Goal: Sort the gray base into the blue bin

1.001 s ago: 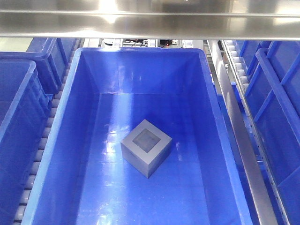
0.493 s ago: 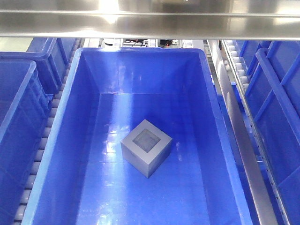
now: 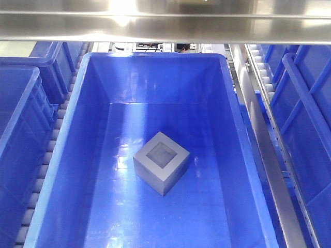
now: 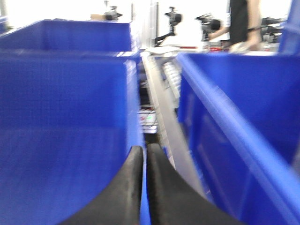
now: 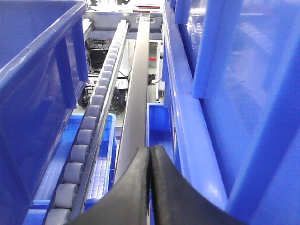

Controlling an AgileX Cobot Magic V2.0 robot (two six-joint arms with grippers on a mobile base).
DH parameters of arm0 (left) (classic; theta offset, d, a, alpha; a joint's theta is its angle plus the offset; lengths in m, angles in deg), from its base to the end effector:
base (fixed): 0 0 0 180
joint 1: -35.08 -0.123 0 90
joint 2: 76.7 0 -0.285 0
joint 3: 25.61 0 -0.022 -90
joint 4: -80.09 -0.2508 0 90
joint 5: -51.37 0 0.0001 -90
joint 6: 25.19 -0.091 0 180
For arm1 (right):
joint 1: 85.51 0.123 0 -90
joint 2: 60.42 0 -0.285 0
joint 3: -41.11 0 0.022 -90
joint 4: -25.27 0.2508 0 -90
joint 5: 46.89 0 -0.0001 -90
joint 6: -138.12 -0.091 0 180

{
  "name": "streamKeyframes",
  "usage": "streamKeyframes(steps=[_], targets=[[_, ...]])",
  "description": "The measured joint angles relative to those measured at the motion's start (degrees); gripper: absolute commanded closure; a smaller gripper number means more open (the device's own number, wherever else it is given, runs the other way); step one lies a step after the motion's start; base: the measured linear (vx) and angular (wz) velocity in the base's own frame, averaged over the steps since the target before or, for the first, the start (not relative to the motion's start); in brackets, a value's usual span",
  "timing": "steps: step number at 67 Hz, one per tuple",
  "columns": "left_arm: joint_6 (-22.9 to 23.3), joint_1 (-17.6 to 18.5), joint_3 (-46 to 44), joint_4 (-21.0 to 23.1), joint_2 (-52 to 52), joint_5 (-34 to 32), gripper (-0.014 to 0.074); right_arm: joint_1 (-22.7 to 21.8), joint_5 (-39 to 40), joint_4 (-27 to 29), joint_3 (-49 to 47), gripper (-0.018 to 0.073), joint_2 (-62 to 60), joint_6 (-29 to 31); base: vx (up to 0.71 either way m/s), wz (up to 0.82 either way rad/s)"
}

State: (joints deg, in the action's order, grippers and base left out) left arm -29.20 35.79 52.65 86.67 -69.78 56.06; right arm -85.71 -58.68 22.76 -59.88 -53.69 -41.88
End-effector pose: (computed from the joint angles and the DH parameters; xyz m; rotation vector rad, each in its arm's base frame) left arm 0.0561 -0.0016 0.2005 -0.0178 1.5681 -0.0521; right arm 0.0556 -0.0010 0.1850 -0.0269 1.7020 -0.0422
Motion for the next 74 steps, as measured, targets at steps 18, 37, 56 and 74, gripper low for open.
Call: streamKeyframes(steps=[18, 37, 56, 74], targets=[[1.4, -0.5, 0.5, -5.1, 0.0, -0.7, 0.0605, 0.0, 0.0, 0.0, 0.0, 0.0564, 0.0, 0.0, 0.00, 0.00], [3.2, -0.5, 0.5, -7.2, 0.0, -0.7, 0.0605, 0.0, 0.0, 0.0, 0.0, 0.0564, 0.0, 0.0, 0.00, 0.00], [6.3, -0.5, 0.5, -9.8, 0.0, -0.7, 0.0605, 0.0, 0.0, 0.0, 0.0, 0.0564, 0.0, 0.0, 0.00, 0.00], [6.5, -0.5, 0.5, -9.3, 0.0, -0.7, 0.0605, 0.0, 0.0, 0.0, 0.0, 0.0564, 0.0, 0.0, 0.00, 0.00]])
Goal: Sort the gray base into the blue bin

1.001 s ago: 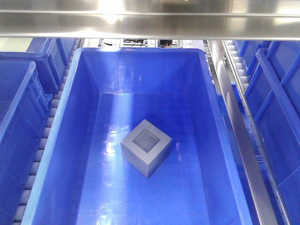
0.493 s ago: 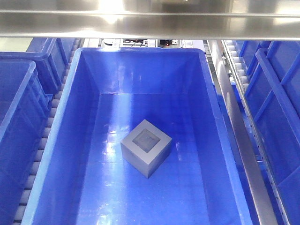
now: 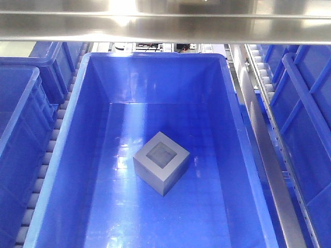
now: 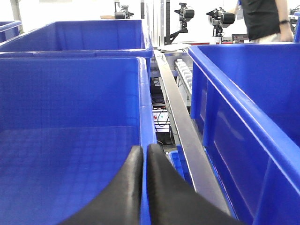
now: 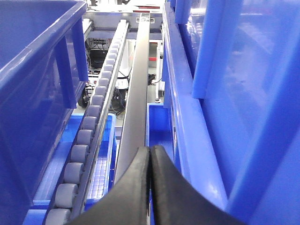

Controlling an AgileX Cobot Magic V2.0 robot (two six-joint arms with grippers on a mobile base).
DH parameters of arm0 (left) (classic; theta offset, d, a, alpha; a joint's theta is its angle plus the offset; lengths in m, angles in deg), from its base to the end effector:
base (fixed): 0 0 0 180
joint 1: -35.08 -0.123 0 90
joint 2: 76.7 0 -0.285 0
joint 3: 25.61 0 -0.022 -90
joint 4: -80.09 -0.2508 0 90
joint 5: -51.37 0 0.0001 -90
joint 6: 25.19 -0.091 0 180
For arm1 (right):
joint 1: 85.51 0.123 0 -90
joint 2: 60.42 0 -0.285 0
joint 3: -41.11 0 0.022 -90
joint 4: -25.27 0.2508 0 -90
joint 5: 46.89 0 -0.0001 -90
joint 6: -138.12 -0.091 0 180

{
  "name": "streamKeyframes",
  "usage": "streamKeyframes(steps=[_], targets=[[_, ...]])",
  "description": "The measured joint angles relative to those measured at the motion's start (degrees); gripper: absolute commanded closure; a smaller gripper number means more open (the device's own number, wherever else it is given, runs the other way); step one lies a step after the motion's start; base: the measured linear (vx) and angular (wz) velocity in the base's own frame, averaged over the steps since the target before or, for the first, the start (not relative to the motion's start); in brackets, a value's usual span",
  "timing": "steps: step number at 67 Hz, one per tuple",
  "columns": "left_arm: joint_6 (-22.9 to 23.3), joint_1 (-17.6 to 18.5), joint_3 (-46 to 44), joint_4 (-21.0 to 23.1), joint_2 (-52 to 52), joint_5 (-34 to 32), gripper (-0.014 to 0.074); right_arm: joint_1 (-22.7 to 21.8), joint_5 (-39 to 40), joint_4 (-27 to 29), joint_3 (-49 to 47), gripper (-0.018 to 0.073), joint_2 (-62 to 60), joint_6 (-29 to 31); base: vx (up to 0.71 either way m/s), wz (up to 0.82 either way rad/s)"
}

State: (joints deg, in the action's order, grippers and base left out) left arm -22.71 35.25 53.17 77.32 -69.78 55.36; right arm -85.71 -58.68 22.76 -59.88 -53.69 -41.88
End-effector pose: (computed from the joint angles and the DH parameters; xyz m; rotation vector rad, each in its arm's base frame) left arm 0.0565 0.0001 0.1985 0.0035 1.5653 0.0042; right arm 0.0556 -0.0010 0.1850 -0.0269 1.7020 -0.0422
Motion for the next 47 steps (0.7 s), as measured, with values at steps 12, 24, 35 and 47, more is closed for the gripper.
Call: streamKeyframes(steps=[12, 24, 35, 47], targets=[[0.0, 0.0, 0.0, 0.0, 0.0, 0.0, 0.0605, 0.0, 0.0, 0.0, 0.0, 0.0564, 0.0, 0.0, 0.00, 0.00], [0.0, 0.0, 0.0, 0.0, 0.0, 0.0, 0.0605, 0.0, 0.0, 0.0, 0.0, 0.0564, 0.0, 0.0, 0.00, 0.00], [0.0, 0.0, 0.0, 0.0, 0.0, 0.0, 0.0605, 0.0, 0.0, 0.0, 0.0, 0.0564, 0.0, 0.0, 0.00, 0.00], [0.0, 0.0, 0.0, 0.0, 0.0, 0.0, 0.0605, 0.0, 0.0, 0.0, 0.0, 0.0564, 0.0, 0.0, 0.00, 0.00]])
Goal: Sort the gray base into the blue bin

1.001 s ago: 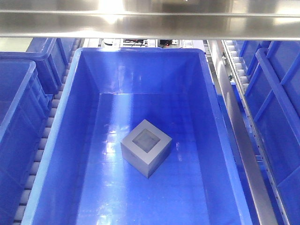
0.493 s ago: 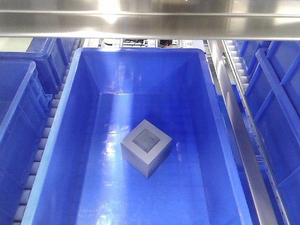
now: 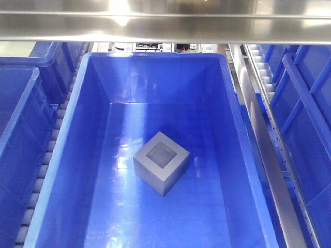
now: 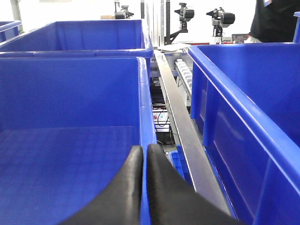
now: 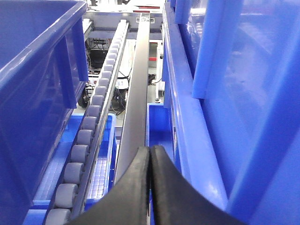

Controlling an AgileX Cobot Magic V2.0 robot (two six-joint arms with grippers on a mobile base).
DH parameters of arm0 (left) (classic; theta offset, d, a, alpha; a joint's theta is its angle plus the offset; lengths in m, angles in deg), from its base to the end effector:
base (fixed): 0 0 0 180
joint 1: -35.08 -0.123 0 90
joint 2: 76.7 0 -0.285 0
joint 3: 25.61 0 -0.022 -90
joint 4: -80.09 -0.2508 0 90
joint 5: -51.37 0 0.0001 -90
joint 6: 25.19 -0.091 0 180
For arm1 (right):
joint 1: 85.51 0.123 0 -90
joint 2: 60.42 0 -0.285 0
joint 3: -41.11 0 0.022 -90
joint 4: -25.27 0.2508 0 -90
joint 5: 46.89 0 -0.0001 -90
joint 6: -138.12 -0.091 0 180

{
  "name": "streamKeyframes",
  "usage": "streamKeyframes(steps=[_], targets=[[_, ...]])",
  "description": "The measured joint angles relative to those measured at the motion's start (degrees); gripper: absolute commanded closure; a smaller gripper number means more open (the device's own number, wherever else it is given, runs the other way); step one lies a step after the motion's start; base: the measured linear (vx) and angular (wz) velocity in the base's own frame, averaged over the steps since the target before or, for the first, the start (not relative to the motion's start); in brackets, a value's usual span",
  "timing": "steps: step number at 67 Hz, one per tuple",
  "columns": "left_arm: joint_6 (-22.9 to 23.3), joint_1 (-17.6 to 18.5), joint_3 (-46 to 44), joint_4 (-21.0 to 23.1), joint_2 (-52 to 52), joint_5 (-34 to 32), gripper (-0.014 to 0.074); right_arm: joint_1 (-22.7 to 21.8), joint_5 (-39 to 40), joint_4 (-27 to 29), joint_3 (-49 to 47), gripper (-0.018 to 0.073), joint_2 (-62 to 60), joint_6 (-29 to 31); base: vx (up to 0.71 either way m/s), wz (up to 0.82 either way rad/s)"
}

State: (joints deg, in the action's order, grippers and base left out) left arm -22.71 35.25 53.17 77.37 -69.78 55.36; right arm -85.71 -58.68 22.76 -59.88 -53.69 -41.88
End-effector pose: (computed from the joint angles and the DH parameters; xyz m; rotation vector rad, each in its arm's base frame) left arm 0.0565 0.0001 0.1985 0.0029 1.5653 0.0035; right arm 0.0556 -0.0010 0.1850 -0.0269 1.7020 -0.0422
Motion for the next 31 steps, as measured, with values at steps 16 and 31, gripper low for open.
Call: streamKeyframes(steps=[16, 31], targets=[[0.0, 0.0, 0.0, 0.0, 0.0, 0.0, 0.0603, 0.0, 0.0, 0.0, 0.0, 0.0564, 0.0, 0.0, 0.00, 0.00], [0.0, 0.0, 0.0, 0.0, 0.0, 0.0, 0.0603, 0.0, 0.0, 0.0, 0.0, 0.0564, 0.0, 0.0, 0.00, 0.00]])
